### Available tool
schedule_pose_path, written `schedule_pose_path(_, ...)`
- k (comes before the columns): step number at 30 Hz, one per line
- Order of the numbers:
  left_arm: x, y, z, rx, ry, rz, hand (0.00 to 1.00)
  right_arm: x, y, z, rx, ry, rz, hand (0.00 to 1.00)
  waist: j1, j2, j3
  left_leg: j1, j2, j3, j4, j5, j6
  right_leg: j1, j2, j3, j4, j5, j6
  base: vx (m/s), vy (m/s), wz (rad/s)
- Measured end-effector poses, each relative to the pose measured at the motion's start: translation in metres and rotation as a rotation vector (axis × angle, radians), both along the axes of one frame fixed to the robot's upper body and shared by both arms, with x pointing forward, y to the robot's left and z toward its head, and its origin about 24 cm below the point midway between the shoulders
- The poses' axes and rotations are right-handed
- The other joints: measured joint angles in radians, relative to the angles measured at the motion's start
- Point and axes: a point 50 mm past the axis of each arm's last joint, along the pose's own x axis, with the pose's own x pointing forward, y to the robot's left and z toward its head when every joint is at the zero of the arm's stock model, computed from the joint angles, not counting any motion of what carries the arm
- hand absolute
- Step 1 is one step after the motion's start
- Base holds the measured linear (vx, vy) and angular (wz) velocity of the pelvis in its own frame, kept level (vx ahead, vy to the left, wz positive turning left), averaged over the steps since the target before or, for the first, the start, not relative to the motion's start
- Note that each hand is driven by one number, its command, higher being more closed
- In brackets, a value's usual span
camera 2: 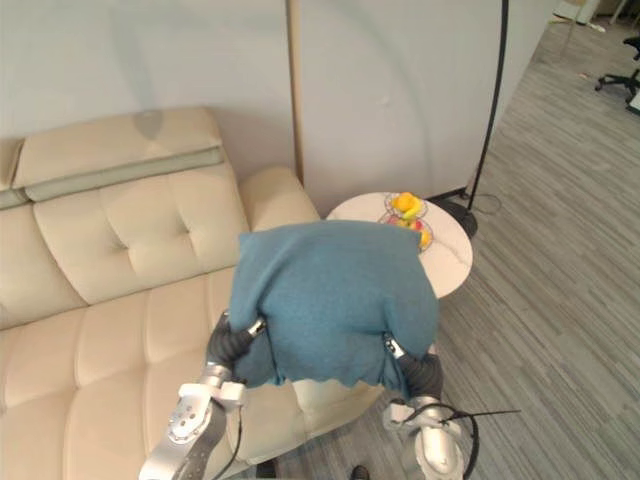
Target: Pick up cushions and gather them together orderly.
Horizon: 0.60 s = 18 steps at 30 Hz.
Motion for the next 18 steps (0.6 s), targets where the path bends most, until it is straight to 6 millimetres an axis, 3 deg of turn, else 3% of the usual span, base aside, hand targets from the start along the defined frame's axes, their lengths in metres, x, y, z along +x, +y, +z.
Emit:
schedule_pose_path(2, 0.002, -0.002, 0.002, -0.015, -0.007, 0.002, 1.00, 0.008, -0.001, 0.006, -0.016, -0.032, -0.015, 1.00, 0.003, 0.013, -0.004, -0.097, 0.029, 0.036, 0.105, -0.073, 0.029, -0.033, -0.006, -0.075, 0.042, -0.003, 0.000, -0.09, 0.016, 0.83)
schedule_pose_path(4, 0.005, -0.005, 0.002, -0.034, -0.005, 0.002, 1.00, 0.017, -0.002, 0.007, -0.025, -0.046, -0.026, 1.00, -0.001, -0.002, -0.004, -0.122, 0.049, 0.124, 0.149, -0.112, 0.056, -0.034, -0.045, -0.125, 0.030, -0.002, -0.002, -0.06, 0.084, 0.81)
schedule_pose_path(5, 0.009, -0.006, -0.002, -0.038, 0.004, 0.002, 1.00, 0.029, -0.004, 0.004, -0.040, -0.043, -0.028, 1.00, -0.002, -0.002, -0.003, -0.146, 0.085, 0.206, 0.244, -0.136, 0.095, -0.035, -0.071, -0.146, 0.033, 0.000, -0.001, -0.04, 0.177, 0.60)
schedule_pose_path(6, 0.011, -0.006, -0.007, -0.038, 0.023, 0.003, 1.00, 0.036, -0.005, -0.001, -0.061, -0.023, -0.028, 1.00, -0.005, -0.003, -0.003, -0.143, 0.130, 0.237, 0.331, -0.142, 0.095, -0.028, -0.092, -0.159, 0.041, 0.004, 0.004, -0.02, 0.227, 0.55)
schedule_pose_path(8, 0.010, -0.007, -0.011, -0.039, 0.041, 0.004, 1.00, 0.037, -0.009, -0.005, -0.091, -0.003, -0.021, 1.00, -0.006, 0.028, -0.016, -0.116, 0.180, 0.249, 0.358, -0.139, 0.055, -0.017, -0.092, -0.168, 0.042, 0.013, 0.021, -0.01, 0.244, 0.39)
schedule_pose_path(9, 0.011, -0.007, -0.017, -0.027, 0.061, 0.000, 1.00, 0.040, -0.009, -0.012, -0.098, 0.027, -0.022, 1.00, -0.022, 0.047, -0.036, -0.102, 0.139, 0.215, 0.272, -0.144, -0.036, -0.018, -0.118, -0.177, 0.028, 0.039, 0.049, -0.01, 0.273, 0.44)
schedule_pose_path(12, 0.013, -0.003, -0.021, 0.008, 0.073, -0.010, 1.00, 0.039, -0.007, -0.025, -0.067, 0.082, -0.046, 1.00, -0.027, 0.007, -0.015, -0.073, 0.044, 0.211, 0.173, -0.100, 0.009, -0.022, -0.190, -0.185, 0.016, 0.100, 0.042, -0.05, 0.326, 0.40)
schedule_pose_path(15, 0.011, -0.003, -0.030, 0.021, 0.109, -0.011, 1.00, 0.036, -0.007, -0.035, -0.069, 0.132, -0.042, 1.00, -0.027, 0.004, -0.011, -0.062, 0.005, 0.201, 0.159, -0.106, 0.031, -0.048, -0.241, -0.182, 0.097, 0.126, 0.045, -0.04, 0.205, 0.17)
schedule_pose_path(16, 0.010, -0.003, -0.034, 0.027, 0.130, -0.019, 1.00, 0.033, -0.009, -0.037, -0.080, 0.151, -0.037, 1.00, -0.028, 0.003, -0.001, -0.043, -0.016, 0.198, 0.149, -0.114, 0.047, -0.076, -0.279, -0.169, 0.187, 0.134, 0.034, -0.03, 0.268, 0.13)
schedule_pose_path(17, 0.009, -0.004, -0.036, 0.029, 0.138, -0.031, 1.00, 0.031, -0.012, -0.038, -0.081, 0.158, -0.043, 1.00, -0.029, 0.007, 0.016, -0.024, -0.023, 0.193, 0.147, -0.122, 0.059, -0.111, -0.298, -0.120, 0.278, 0.154, -0.005, -0.02, 0.260, 0.11)
schedule_pose_path(18, 0.008, -0.004, -0.037, 0.029, 0.138, -0.036, 1.00, 0.031, -0.013, -0.038, -0.083, 0.159, -0.044, 1.00, -0.029, 0.009, 0.026, -0.015, -0.024, 0.187, 0.144, -0.123, 0.060, -0.128, -0.295, -0.081, 0.314, 0.133, -0.030, -0.03, 0.208, 0.26)
